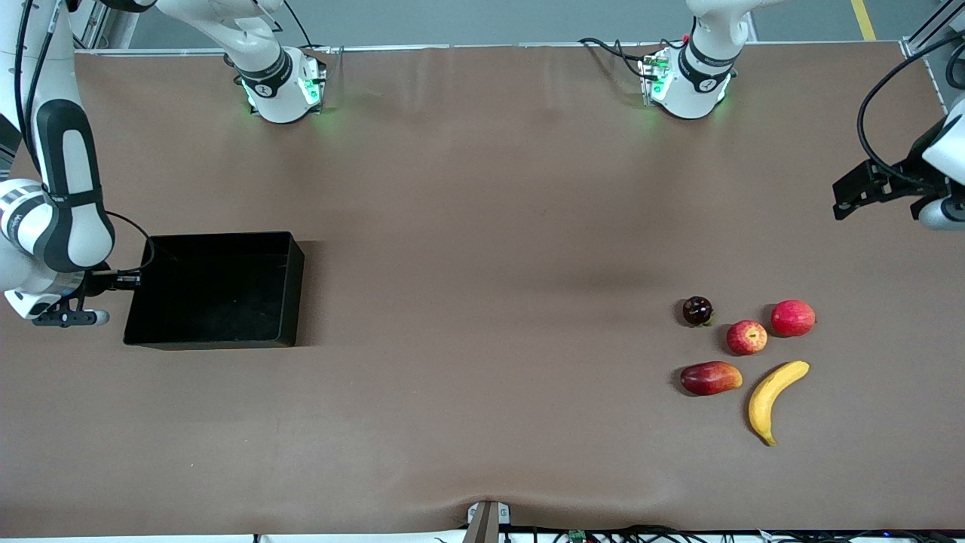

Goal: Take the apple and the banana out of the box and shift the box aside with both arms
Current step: 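Drag the black tray away with the right gripper while the left gripper withdraws, then release the tray and lift the right gripper away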

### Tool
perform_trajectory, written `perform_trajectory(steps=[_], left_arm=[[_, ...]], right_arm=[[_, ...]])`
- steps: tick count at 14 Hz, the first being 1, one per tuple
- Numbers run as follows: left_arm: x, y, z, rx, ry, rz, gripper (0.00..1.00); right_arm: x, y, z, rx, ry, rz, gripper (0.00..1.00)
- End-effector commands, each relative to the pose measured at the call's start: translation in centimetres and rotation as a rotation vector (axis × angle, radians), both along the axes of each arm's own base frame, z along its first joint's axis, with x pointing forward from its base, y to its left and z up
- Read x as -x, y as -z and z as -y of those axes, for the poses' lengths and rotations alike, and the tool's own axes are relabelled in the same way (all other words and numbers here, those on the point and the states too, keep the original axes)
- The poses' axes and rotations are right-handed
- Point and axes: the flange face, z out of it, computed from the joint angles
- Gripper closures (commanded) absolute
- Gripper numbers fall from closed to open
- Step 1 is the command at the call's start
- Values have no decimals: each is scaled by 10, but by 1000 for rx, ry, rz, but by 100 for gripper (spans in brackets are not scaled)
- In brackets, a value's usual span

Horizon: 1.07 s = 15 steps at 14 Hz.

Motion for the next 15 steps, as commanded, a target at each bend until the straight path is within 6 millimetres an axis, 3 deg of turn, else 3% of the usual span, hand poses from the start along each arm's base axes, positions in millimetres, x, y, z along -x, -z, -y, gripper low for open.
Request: perform_trajectory(steps=[1, 3, 5, 7, 8, 12, 15], left_arm=[[21, 0, 9, 14, -33, -6, 0], [33, 1, 12, 25, -59, -4, 0], [41, -1, 16, 44, -56, -1, 0], [45, -1, 16, 44, -58, -3, 0], [47, -5, 16, 47, -58, 6, 0], [49, -10, 12, 56, -34, 12, 0], [48, -10, 13, 56, -29, 13, 0]], right_arm=[[-22, -38, -10, -35, -34, 9, 0], [-41, -75, -25, -61, -75, -12, 0], [-54, -93, -44, -71, -114, 1, 0], [-80, -126, -76, -69, -206, 74, 0], [-84, -137, -82, -64, -272, 81, 0], [-93, -195, -86, -42, -360, 88, 0], [-83, -246, -110, -113, -394, 129, 0]])
